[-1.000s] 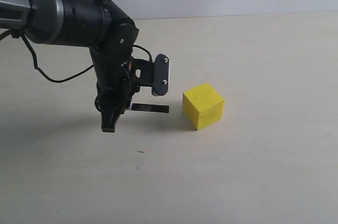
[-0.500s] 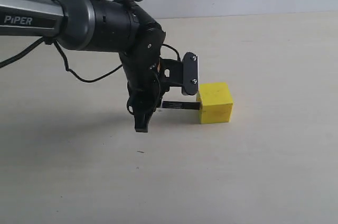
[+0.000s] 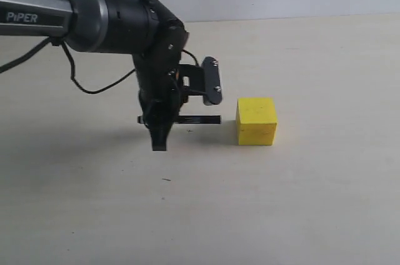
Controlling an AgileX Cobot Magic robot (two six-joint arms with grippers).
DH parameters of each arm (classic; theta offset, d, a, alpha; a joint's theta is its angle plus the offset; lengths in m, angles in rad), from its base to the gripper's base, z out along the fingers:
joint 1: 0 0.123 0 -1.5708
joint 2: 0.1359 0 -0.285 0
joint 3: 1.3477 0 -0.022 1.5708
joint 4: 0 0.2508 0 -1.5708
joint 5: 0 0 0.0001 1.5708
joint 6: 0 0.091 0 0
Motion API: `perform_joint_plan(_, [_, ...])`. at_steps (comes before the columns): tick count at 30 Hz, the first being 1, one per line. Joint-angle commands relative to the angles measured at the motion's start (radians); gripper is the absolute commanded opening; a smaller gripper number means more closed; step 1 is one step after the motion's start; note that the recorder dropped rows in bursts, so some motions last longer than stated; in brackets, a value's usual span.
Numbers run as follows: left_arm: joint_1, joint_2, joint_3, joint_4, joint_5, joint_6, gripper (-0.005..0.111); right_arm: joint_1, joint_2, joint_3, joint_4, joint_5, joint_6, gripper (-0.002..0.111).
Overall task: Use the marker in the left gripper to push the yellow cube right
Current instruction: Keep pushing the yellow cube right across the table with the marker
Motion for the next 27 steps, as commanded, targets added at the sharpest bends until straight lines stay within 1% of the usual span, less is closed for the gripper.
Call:
perform_joint_plan(1, [-0.106, 0.056, -0.078, -0.021, -0.058, 0.007, 0.000, 0.000, -0.005, 0.005, -0.004, -0.003, -0.004, 0.000])
perform_joint_plan(4, [-0.110, 0.064, -0.091, -0.013, 0.049, -0.007, 0.000, 0.000, -0.005, 0.005, -0.004, -0.003, -0.004, 0.000])
perform_joint_plan(5, [-0.099, 0.064, -0.091, -0.001, 0.113, -0.015, 0.000, 0.000, -0.005, 0.005, -0.004, -0.003, -0.004, 0.000])
perform_joint_plan(6, [-0.090, 0.064, -0.091, 0.002, 0.126, -0.020, 0.000, 0.000, -0.005, 0.005, -0.004, -0.003, -0.004, 0.000])
perform_joint_plan(8, [-0.078, 0.064, -0.092, 0.002, 0.091, -0.038, 0.000, 0.000, -0.005, 0.005, -0.004, -0.003, -0.004, 0.000])
perform_joint_plan(10, [-0.083, 0.064, -0.092, -0.001, -0.001, -0.038, 0.000, 0.000, -0.005, 0.005, -0.004, -0.003, -0.004, 0.000])
perform_joint_plan(12, [-0.108, 0.084, -0.114, -0.018, -0.056, -0.038, 0.000, 0.000, -0.005, 0.005, -0.004, -0.005, -0.004, 0.000])
perform_joint_plan(15, [-0.166, 0.127, -0.191, -0.034, -0.044, -0.031, 0.000, 0.000, -0.005, 0.005, -0.004, -0.005, -0.004, 0.000])
perform_joint_plan(16, [-0.172, 0.131, -0.204, -0.028, -0.023, -0.035, 0.000, 0.000, -0.005, 0.005, -0.004, -0.005, -0.004, 0.000])
perform_joint_plan(18, [-0.172, 0.131, -0.209, -0.024, 0.019, -0.035, 0.000, 0.000, -0.005, 0.005, -0.004, -0.005, -0.004, 0.000])
perform_joint_plan(22, [-0.139, 0.129, -0.209, -0.024, 0.130, -0.046, 0.000, 0.000, -0.005, 0.005, -0.004, -0.005, -0.004, 0.000])
perform_joint_plan(25, [-0.123, 0.129, -0.209, -0.024, 0.117, -0.083, 0.000, 0.000, -0.005, 0.005, -0.004, -0.005, -0.004, 0.000])
perform_joint_plan(27, [-0.123, 0.129, -0.209, -0.024, 0.066, -0.085, 0.000, 0.000, -0.005, 0.005, -0.004, -0.005, -0.004, 0.000])
